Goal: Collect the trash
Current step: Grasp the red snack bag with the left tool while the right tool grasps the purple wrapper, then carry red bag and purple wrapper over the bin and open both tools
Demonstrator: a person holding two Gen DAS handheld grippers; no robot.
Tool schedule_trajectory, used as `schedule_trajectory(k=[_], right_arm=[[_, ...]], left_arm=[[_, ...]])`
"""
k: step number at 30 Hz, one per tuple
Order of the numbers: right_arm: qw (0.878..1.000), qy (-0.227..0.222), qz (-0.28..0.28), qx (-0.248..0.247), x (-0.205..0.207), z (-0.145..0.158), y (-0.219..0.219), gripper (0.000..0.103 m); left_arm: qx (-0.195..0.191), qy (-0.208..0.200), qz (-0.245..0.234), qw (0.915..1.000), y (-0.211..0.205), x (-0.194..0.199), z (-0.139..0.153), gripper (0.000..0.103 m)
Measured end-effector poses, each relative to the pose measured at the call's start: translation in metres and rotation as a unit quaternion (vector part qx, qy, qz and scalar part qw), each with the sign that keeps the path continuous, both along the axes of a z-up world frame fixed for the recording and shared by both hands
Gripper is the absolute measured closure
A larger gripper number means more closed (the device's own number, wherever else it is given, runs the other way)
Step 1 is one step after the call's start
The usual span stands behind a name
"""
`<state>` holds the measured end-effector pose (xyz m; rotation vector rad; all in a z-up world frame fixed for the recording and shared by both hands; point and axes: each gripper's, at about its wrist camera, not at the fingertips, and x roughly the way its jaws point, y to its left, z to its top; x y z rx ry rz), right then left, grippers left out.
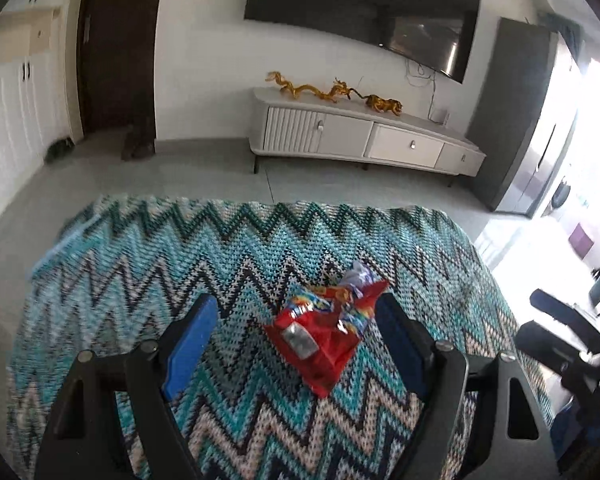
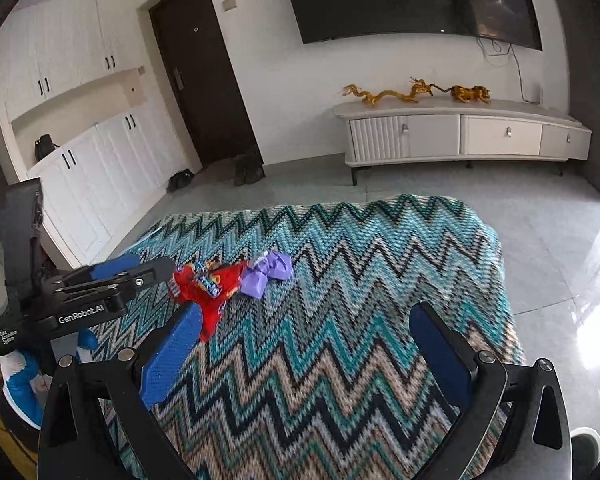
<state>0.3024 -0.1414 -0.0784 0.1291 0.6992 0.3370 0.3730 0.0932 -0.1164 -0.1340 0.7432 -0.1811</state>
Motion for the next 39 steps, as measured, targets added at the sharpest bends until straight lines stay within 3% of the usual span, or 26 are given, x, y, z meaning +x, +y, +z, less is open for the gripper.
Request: schedule_trajectory(k=[5,8,13,15,18,27,32,34,39], right_arm=[[1.000,0.007,-0.002,0.004,0.022,-0.010,0.012,0.001],[1.000,0.015,0.000,0.013,0.035,-0.015,0.018,0.002],[0.998,0.042,0.007,0.051,0.064,-0.023,0.026,0.015],[0.996,0.057,0.013,0.063,0.077,-0.028,0.030,0.019],[0.992,0.089,0.018,0.091,0.094,-0.038,0.037,0.026],[0.978,0.159,0.025,0.130,0.123,-0.071,0.056,0.040],[0.974,0.173,0.019,0.144,0.129,-0.087,0.059,0.058],[0.972,0.175,0.021,0.156,0.126,-0.088,0.055,0.073],[0.972,0.158,0.022,0.174,0.098,-0.079,0.035,0.073]], left_arm=[[-0.049,0.033,0.009,0.9982,0.011,0.022,-0.021,0.023],[-0.052,0.044,0.003,0.9976,0.011,0.022,-0.034,0.024],[-0.068,0.055,-0.021,0.9960,0.008,0.016,-0.046,0.053],[-0.076,0.054,-0.031,0.9952,0.008,0.015,-0.045,0.070],[-0.087,0.057,-0.045,0.9936,0.006,0.009,-0.045,0.085],[-0.094,0.050,-0.053,0.9929,0.010,-0.025,-0.045,0.089],[-0.098,0.051,-0.050,0.9926,0.015,-0.046,-0.043,0.089],[-0.093,0.051,-0.048,0.9932,0.017,-0.058,-0.042,0.089],[-0.081,0.044,-0.046,0.9947,0.020,-0.100,-0.034,0.091]])
